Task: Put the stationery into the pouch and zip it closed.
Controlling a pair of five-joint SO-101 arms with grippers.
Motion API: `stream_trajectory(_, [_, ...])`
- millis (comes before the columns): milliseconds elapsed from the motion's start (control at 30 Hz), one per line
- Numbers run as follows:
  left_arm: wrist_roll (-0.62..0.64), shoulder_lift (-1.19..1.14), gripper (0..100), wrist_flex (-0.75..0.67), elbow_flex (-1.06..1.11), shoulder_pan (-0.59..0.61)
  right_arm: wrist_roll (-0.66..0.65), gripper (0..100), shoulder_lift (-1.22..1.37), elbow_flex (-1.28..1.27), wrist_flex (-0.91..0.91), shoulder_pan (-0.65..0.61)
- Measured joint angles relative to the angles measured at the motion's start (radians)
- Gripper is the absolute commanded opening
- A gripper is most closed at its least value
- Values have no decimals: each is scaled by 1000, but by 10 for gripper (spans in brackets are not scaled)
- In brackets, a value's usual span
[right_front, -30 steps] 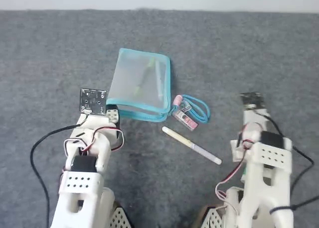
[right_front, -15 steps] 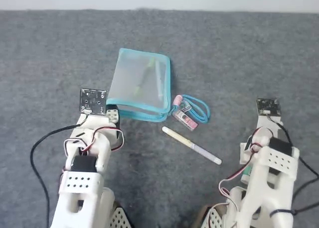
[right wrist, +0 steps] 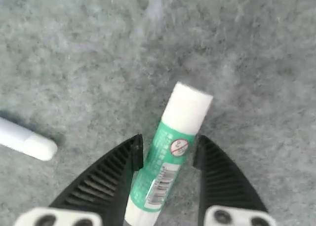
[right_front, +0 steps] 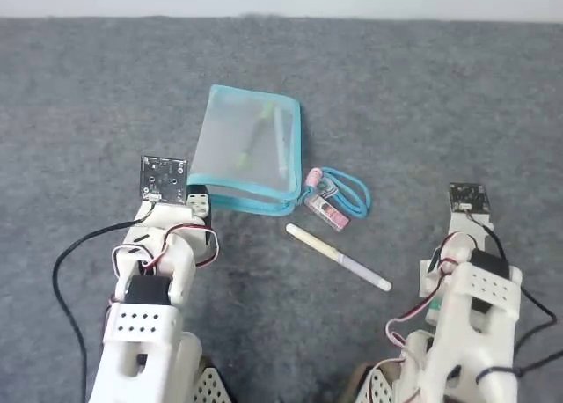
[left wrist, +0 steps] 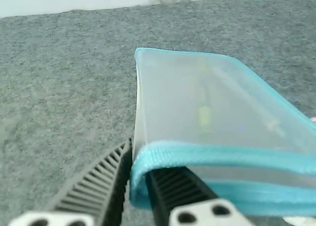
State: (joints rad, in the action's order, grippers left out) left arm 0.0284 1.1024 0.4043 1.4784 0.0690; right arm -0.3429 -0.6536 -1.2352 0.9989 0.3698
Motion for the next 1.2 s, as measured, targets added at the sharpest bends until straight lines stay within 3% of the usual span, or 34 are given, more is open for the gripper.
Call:
stream_trajectory(100, [0,0,12,0,0,0,-3,131,109,41,-5,0])
stream_trajectory(300, [0,0,12,0,0,0,-8,7,264,149,-18,12])
stream_trajectory(567, [0,0,12,0,0,0,-9,7,316,310,11,-2])
stream_trajectory(833, [0,0,12,0,0,0,18,7,330,589,152,-213])
stream_trajectory(1033, [0,0,12,0,0,0,-18,11,520,799,195,-387])
stream_trajectory(1200, [0,0,12,0,0,0,-83,127,686,867,196,-466])
